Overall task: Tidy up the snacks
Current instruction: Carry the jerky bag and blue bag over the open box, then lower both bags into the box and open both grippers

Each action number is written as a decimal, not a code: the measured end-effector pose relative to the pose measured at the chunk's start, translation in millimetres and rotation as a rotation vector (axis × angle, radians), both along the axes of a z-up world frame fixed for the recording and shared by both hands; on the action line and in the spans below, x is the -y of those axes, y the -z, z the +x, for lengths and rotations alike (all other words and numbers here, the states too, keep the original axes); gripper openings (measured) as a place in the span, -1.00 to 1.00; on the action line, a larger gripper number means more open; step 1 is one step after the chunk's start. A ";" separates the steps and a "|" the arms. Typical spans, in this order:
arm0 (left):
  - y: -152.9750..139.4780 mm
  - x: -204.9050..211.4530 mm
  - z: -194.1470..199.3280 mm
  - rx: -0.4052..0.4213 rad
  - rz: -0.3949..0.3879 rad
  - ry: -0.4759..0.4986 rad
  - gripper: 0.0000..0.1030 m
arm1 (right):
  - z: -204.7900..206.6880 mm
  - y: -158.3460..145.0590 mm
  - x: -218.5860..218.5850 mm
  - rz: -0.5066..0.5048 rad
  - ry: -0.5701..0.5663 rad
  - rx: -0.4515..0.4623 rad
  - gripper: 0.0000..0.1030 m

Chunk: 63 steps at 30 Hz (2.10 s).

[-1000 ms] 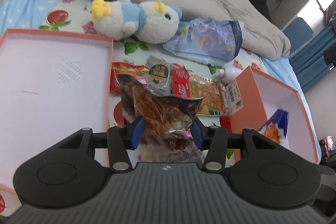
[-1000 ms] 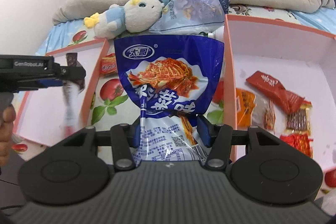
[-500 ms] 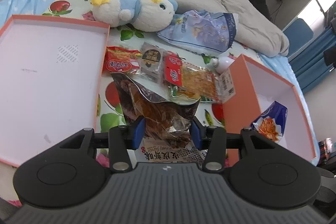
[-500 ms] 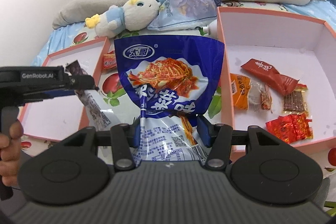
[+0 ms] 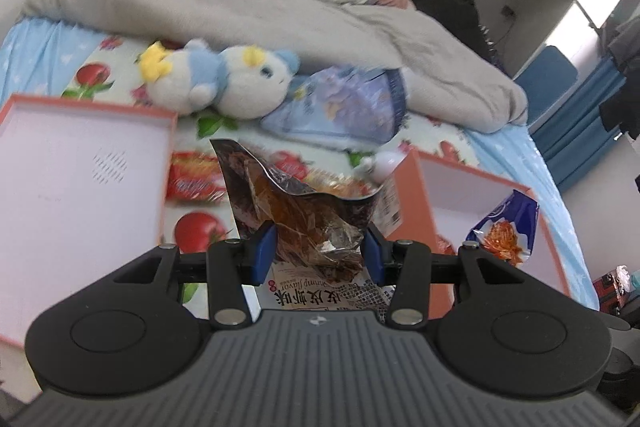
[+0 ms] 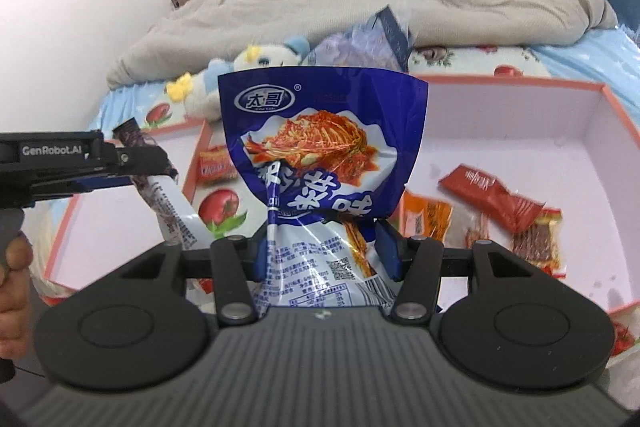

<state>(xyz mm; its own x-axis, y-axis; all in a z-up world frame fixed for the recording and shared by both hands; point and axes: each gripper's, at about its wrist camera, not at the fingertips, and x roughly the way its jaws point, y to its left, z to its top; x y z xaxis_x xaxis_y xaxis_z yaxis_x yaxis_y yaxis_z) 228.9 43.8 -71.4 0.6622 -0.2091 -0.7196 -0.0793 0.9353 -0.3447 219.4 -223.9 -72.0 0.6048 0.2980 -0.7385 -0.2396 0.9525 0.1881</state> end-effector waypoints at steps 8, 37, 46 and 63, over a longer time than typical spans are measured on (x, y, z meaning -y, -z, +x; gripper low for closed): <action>-34.5 43.8 22.0 0.059 0.007 0.069 0.00 | 7.1 -28.5 28.6 0.012 0.035 0.067 0.08; 41.7 247.9 112.0 -0.127 0.052 0.300 0.00 | 32.5 57.1 180.7 -0.094 0.225 -0.060 0.09; 67.4 258.9 126.4 -0.202 0.078 0.321 0.00 | 50.5 83.5 185.1 -0.086 0.201 -0.106 0.10; 39.2 243.9 116.6 -0.157 0.077 0.295 0.43 | 44.8 60.1 183.2 -0.034 0.215 -0.055 0.60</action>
<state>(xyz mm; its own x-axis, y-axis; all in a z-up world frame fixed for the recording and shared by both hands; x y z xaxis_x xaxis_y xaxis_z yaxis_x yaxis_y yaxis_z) 345.5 -200.1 -110.6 0.4611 -0.3160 -0.8292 0.1519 0.9487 -0.2772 264.2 -407.0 -132.2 0.6102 0.1410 -0.7796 -0.0201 0.9865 0.1627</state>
